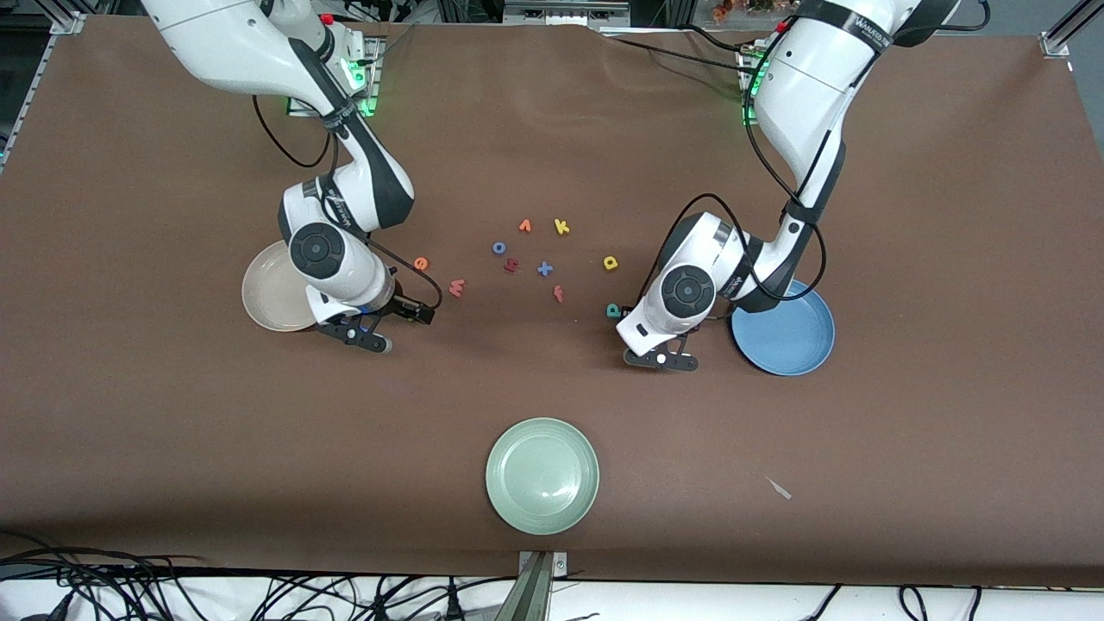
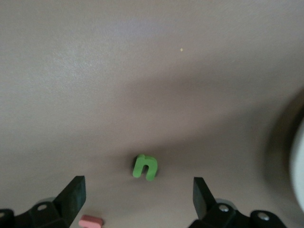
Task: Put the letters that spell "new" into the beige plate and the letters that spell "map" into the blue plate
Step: 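Release the blue M into the blue plate with the left gripper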
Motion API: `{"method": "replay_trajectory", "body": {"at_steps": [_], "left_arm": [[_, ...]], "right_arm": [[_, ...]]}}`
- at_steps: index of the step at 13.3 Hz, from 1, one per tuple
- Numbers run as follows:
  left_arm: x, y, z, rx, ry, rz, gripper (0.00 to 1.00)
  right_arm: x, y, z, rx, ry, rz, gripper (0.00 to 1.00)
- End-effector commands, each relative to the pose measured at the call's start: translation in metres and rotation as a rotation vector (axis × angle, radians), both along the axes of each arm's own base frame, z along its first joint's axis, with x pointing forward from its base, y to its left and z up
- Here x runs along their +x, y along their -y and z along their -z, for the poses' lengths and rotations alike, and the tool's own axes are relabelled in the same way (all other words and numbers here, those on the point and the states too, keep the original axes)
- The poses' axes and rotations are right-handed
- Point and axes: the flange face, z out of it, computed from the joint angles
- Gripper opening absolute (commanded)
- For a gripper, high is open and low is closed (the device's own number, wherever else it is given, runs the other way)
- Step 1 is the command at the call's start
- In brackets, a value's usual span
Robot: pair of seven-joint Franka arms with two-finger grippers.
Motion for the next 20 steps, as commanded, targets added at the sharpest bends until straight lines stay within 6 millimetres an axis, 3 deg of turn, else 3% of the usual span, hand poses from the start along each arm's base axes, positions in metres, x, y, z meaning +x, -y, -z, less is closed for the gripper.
{"method": "replay_trajectory", "body": {"at_steps": [1,2,4,6,7,9,12,14,16,18,19,20], "left_arm": [[-0.001,-0.001,0.001,0.026,0.024,0.006,0.21],[0.000,-0.002,0.000,0.025,0.024,0.004,0.16],[0.002,-0.005,-0.006,0.027,0.026,-0.003,0.16],[0.010,-0.012,-0.025,0.025,0.042,-0.008,0.15],[0.018,-0.026,-0.041,0.031,0.040,-0.021,0.10],[0.031,-0.055,-0.075,0.025,0.032,0.026,0.09],[0.047,-0.129,-0.096,0.022,-0.034,0.094,0.10],[0.052,-0.160,-0.092,0.019,-0.056,0.100,0.10],[0.054,-0.200,-0.068,0.027,-0.094,0.088,0.12],[0.048,-0.202,-0.051,0.059,-0.118,0.141,0.17],[0.048,-0.204,-0.047,0.065,-0.121,0.143,0.27],[0.048,-0.207,-0.040,0.065,-0.128,0.138,0.46]], "right_arm": [[-0.013,0.000,0.011,-0.005,0.038,0.033,1.00],[-0.016,-0.005,0.013,-0.007,0.040,0.040,1.00],[-0.016,-0.002,0.025,-0.004,0.056,0.041,0.99],[-0.019,-0.003,0.029,-0.003,0.056,0.040,0.98],[-0.019,-0.003,0.030,-0.004,0.054,0.040,0.95],[-0.022,-0.001,0.032,-0.006,0.049,0.041,0.89],[-0.023,-0.001,0.033,-0.008,0.046,0.042,0.76],[-0.022,0.002,0.037,-0.008,0.044,0.045,0.69],[-0.021,0.003,0.038,-0.006,0.050,0.047,0.65],[-0.021,0.003,0.038,-0.005,0.051,0.047,0.58],[-0.019,0.006,0.039,-0.005,0.053,0.051,0.58],[-0.020,0.005,0.039,-0.006,0.052,0.048,0.54]]}}
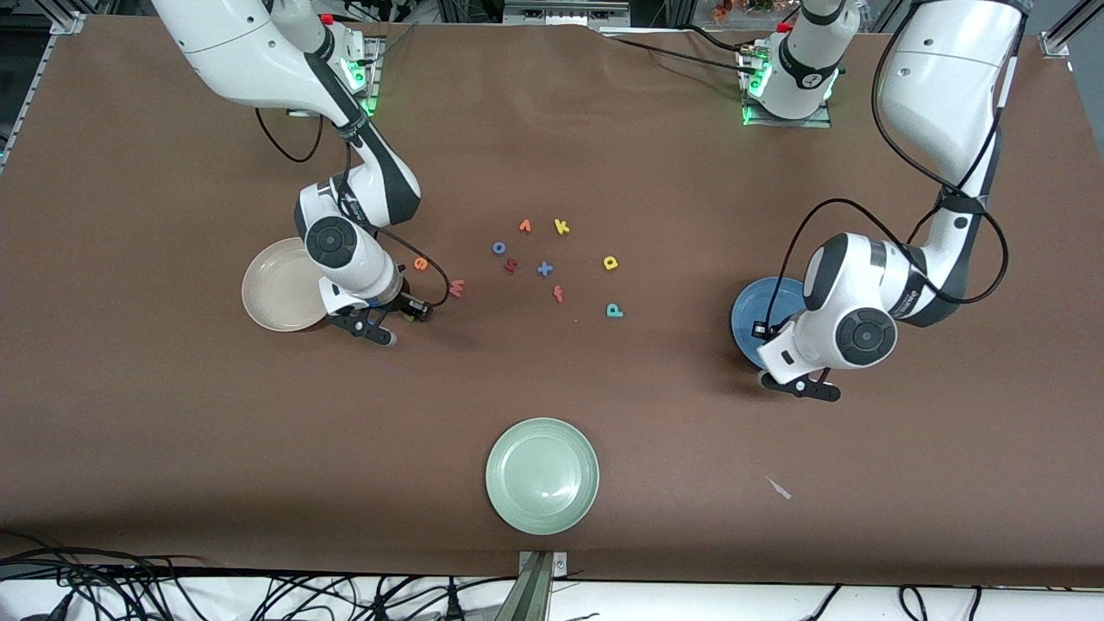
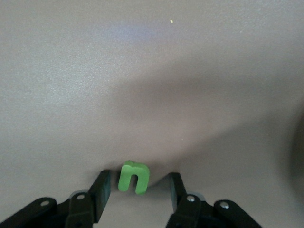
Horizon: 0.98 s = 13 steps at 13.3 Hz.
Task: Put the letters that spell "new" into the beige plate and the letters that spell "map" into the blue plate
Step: 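Release the blue M into the blue plate with the left gripper, then drop the n on the white plate while the left gripper grasps the P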
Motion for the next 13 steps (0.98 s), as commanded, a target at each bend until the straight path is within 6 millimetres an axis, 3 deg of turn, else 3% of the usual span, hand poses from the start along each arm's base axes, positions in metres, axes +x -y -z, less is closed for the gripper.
{"method": "replay_trajectory", "body": {"at_steps": [1,2,4,6,11,13], "left_arm": [[-0.002,0.004,0.006,0.016,0.000,0.043,0.83],[-0.002,0.006,0.005,0.016,0.002,0.046,1.00],[0.000,0.012,-0.004,0.018,0.011,0.047,1.00],[-0.001,0.034,-0.019,0.017,0.036,0.017,1.00],[-0.026,0.152,-0.036,0.046,0.086,-0.197,1.00],[-0.041,0.189,-0.023,0.086,0.096,-0.333,1.00]], "right_arm": [[-0.002,0.001,0.006,-0.009,0.017,0.005,0.53],[-0.002,0.000,0.006,-0.009,0.017,0.004,0.49],[-0.001,0.001,0.006,-0.008,0.017,0.007,0.43],[-0.002,0.001,0.012,-0.004,0.023,0.006,0.35],[0.001,0.000,0.010,0.000,0.032,0.008,0.19],[0.006,0.000,0.003,0.002,0.039,0.005,0.15]]}}
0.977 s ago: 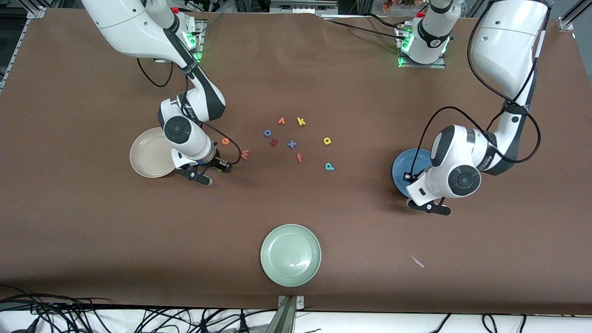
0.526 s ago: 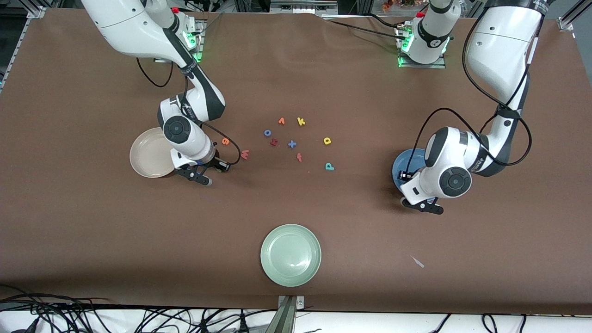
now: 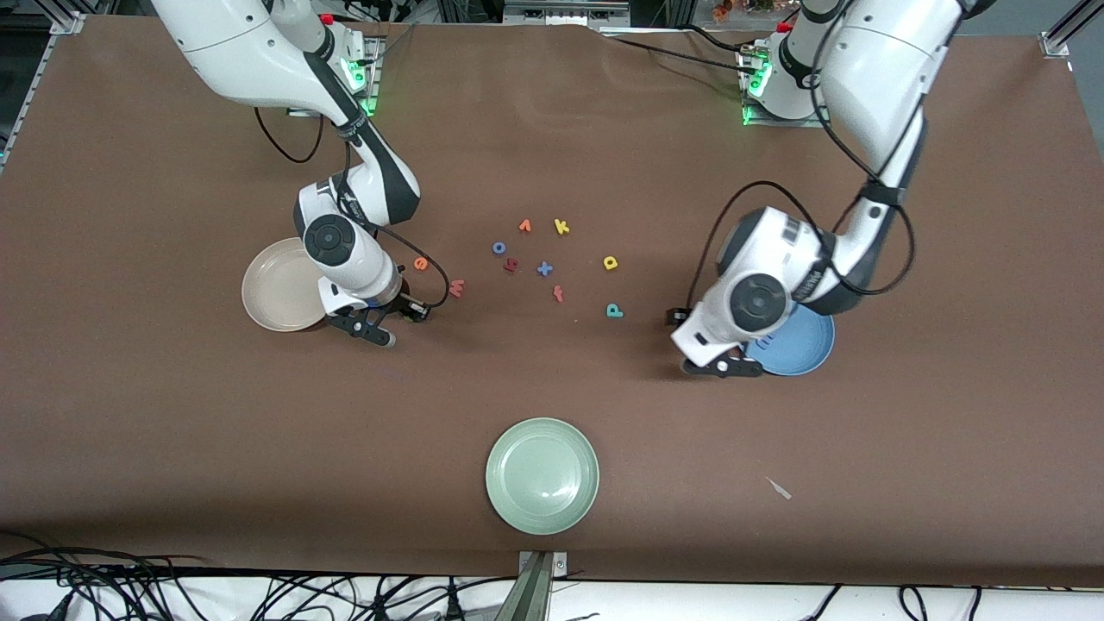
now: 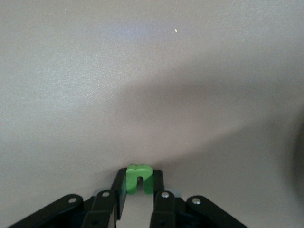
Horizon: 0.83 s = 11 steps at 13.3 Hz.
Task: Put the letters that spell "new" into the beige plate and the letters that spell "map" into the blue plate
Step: 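Drop the n on the white plate while the left gripper grasps the P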
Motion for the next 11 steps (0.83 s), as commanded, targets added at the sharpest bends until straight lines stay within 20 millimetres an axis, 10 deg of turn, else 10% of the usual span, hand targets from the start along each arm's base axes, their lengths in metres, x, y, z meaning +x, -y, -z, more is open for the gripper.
{"method": "replay_trajectory", "body": {"at_steps": [1,5,11], "left_arm": [[-0.013,0.040,0.011,0.044,0.030,-0.155,1.00],[-0.026,0.088,0.031,-0.013,0.092,-0.347,1.00],[-0.041,0.112,0.060,-0.019,0.103,-0.404,0.95]], "right_arm": [[0.005,0.002,0.001,-0.017,0.001,-0.002,0.15],[0.008,0.016,-0.045,-0.073,-0.074,-0.066,0.12],[-0.009,0.094,-0.088,-0.113,-0.135,-0.268,0.12]]}}
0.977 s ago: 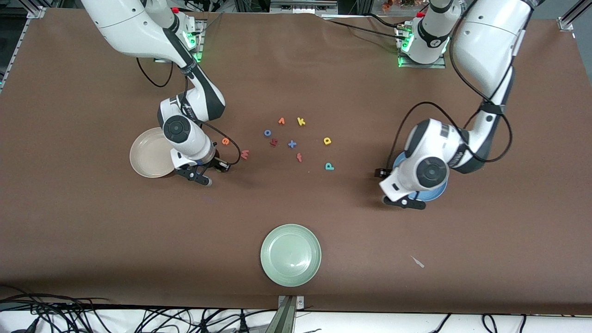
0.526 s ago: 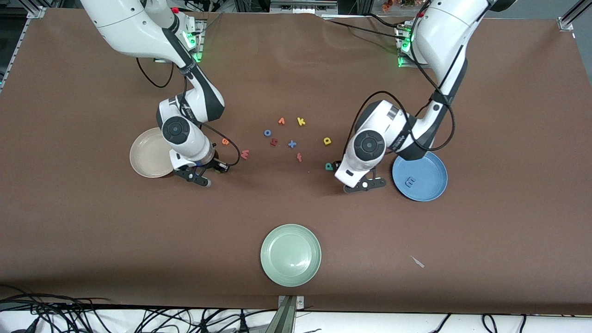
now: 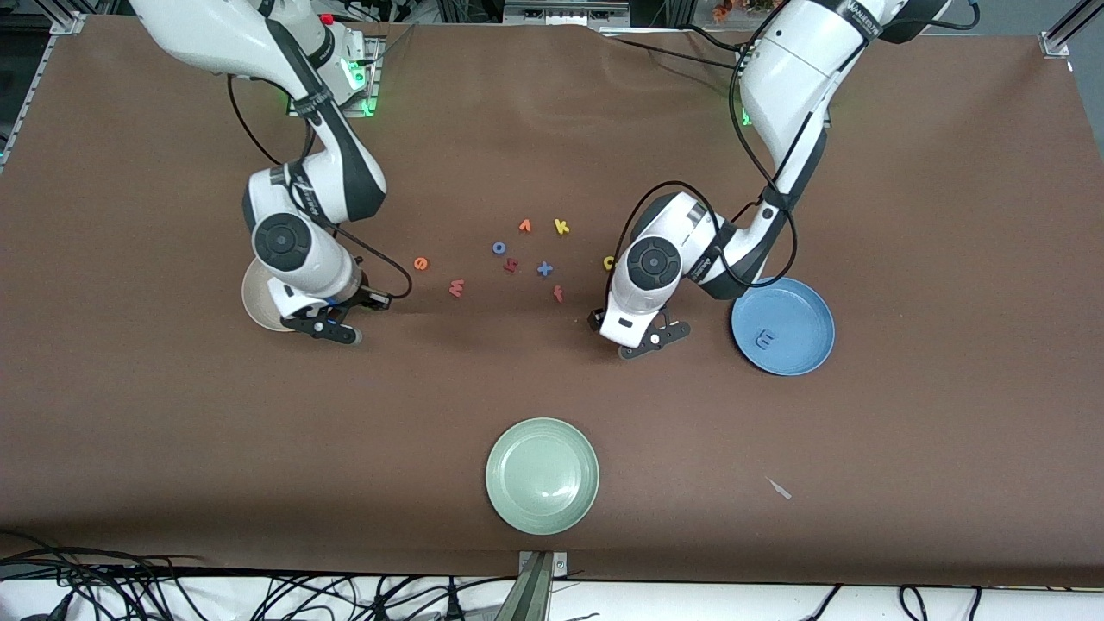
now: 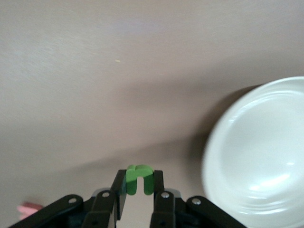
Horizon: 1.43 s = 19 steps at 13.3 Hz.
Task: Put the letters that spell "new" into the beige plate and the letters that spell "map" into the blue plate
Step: 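Drop the n on the white plate while the left gripper grasps the P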
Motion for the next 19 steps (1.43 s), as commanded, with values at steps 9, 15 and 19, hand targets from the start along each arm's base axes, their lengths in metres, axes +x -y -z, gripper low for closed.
{"method": "replay_trajectory", "body": {"at_steps": [9,15,19], "left_arm": [[-0.008,0.011,0.014,-0.004,-0.022,-0.001,0.59],[-0.007,0.011,0.013,-0.005,-0.020,0.000,0.17],[-0.006,0.011,0.009,-0.004,-0.018,0.000,0.15]], "right_arm": [[-0.023,0.148,0.010,-0.027,-0.197,-0.168,0.61],[-0.009,0.104,-0.022,0.034,-0.207,-0.149,1.00],[-0.013,0.074,-0.030,0.048,-0.195,-0.157,1.00]]}}
